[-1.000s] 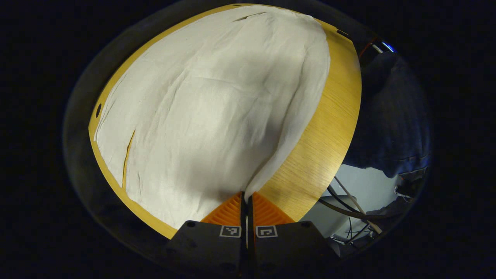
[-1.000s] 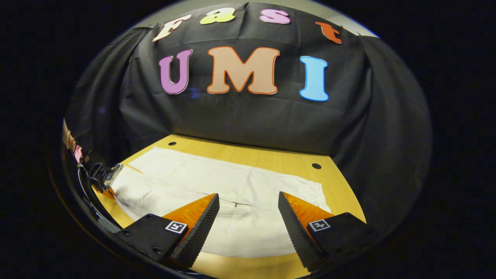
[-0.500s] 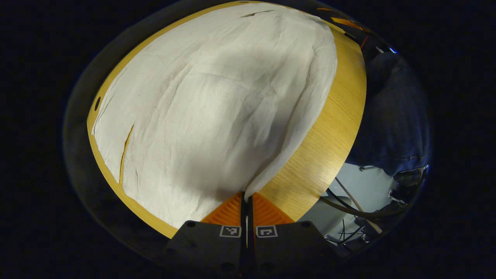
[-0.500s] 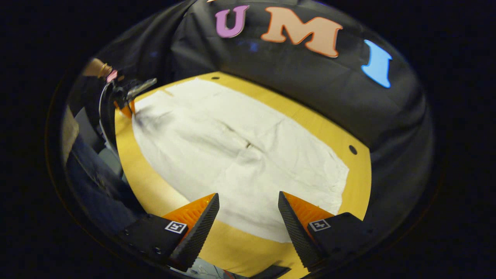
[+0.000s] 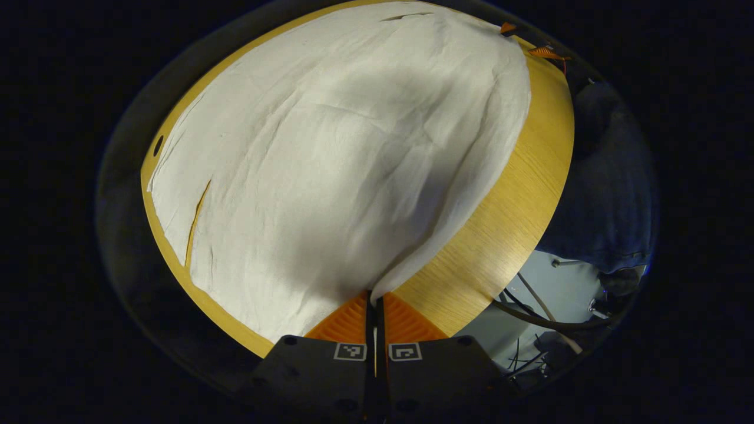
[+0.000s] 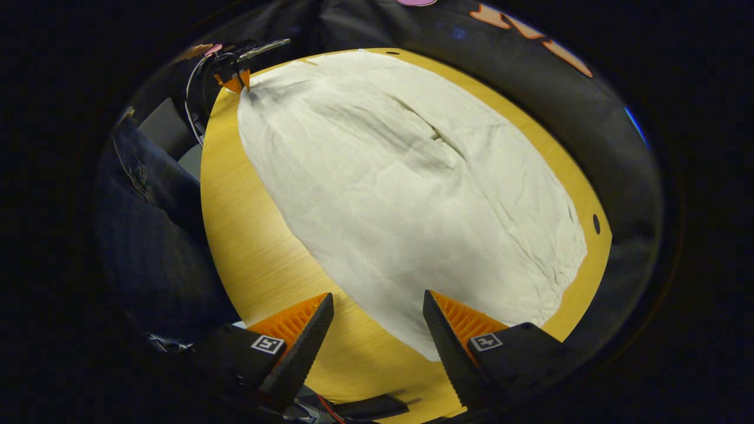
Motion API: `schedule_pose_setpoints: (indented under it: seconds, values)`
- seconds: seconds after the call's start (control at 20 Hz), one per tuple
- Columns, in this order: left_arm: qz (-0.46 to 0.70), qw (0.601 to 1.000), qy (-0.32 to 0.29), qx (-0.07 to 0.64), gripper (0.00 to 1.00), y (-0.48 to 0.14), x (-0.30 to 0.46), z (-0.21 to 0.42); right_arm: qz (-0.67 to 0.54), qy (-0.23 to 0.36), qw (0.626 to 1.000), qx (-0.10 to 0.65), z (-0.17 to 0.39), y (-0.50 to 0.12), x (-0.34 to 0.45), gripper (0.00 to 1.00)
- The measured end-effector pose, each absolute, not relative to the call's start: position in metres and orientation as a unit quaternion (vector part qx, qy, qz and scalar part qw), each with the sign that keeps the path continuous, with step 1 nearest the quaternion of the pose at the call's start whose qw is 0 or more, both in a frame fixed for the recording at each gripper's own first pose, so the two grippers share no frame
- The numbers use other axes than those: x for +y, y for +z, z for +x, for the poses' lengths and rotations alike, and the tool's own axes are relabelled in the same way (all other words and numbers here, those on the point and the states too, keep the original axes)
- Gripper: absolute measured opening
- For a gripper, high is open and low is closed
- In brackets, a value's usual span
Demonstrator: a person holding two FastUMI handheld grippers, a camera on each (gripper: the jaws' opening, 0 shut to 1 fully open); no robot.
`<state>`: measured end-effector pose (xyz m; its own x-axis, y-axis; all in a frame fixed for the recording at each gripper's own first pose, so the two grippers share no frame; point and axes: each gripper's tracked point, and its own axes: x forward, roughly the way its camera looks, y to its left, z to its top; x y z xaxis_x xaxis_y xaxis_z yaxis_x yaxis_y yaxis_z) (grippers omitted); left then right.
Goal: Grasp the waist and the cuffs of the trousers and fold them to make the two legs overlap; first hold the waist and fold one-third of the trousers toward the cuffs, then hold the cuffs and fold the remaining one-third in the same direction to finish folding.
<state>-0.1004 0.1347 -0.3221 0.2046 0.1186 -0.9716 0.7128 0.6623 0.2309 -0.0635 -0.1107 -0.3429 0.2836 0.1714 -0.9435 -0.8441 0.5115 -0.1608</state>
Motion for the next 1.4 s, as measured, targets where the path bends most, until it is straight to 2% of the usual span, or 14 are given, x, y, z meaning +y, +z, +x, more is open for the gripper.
schedule_pose_setpoints:
  seconds: [0.3, 0.4, 0.5, 0.55, 0.6, 0.65, 0.8, 0.85, 0.95, 1.0, 1.05, 1.1, 1.15, 1.4]
  values:
    - [0.346, 0.689, -0.206, 0.602, 0.0, -0.321, 0.134, -0.101, -0.356, 0.363, 0.7, 0.501, -0.069, -0.35, -0.112, 0.98]
    - [0.349, 0.685, -0.206, 0.605, 0.0, -0.322, 0.134, -0.101, -0.36, 0.363, 0.695, 0.506, -0.072, -0.349, -0.112, 0.93]
    - [0.353, 0.682, -0.208, 0.605, 0.0, -0.324, 0.136, -0.103, -0.37, 0.363, 0.688, 0.509, -0.071, -0.347, -0.113, 0.79]
    - [0.354, 0.682, -0.209, 0.604, 0.0, -0.325, 0.136, -0.103, -0.374, 0.361, 0.685, 0.511, -0.071, -0.345, -0.113, 0.65]
    - [0.354, 0.683, -0.21, 0.604, 0.0, -0.325, 0.136, -0.104, -0.378, 0.36, 0.683, 0.511, -0.072, -0.346, -0.113, 0.61]
    - [0.352, 0.683, -0.212, 0.603, 0.0, -0.327, 0.136, -0.104, -0.383, 0.359, 0.681, 0.511, -0.072, -0.347, -0.113, 0.63]
    - [0.34, 0.686, -0.219, 0.604, 0.0, -0.328, 0.132, -0.107, -0.401, 0.358, 0.682, 0.495, -0.076, -0.348, -0.11, 0.36]
    - [0.338, 0.685, -0.221, 0.607, 0.0, -0.328, 0.13, -0.108, -0.408, 0.356, 0.685, 0.488, -0.074, -0.347, -0.109, 0.24]
    - [0.345, 0.678, -0.228, 0.608, 0.0, -0.326, 0.131, -0.11, -0.412, 0.353, 0.687, 0.483, -0.072, -0.35, -0.111, 0.15]
    - [0.35, 0.675, -0.231, 0.607, 0.0, -0.326, 0.13, -0.11, -0.413, 0.351, 0.69, 0.481, -0.072, -0.343, -0.112, 0.06]
    - [0.353, 0.674, -0.233, 0.606, 0.0, -0.326, 0.129, -0.11, -0.41, 0.346, 0.692, 0.484, -0.073, -0.34, -0.114, 0.06]
    - [0.354, 0.673, -0.235, 0.605, 0.0, -0.325, 0.128, -0.109, -0.408, 0.345, 0.695, 0.482, -0.072, -0.346, -0.114, 0.02]
    - [0.355, 0.674, -0.236, 0.604, 0.0, -0.325, 0.127, -0.109, -0.408, 0.34, 0.697, 0.482, -0.071, -0.346, -0.114, 0.07]
    - [0.359, 0.677, -0.239, 0.596, 0.0, -0.325, 0.116, -0.106, -0.402, 0.315, 0.715, 0.477, -0.071, -0.344, -0.116, 0.07]
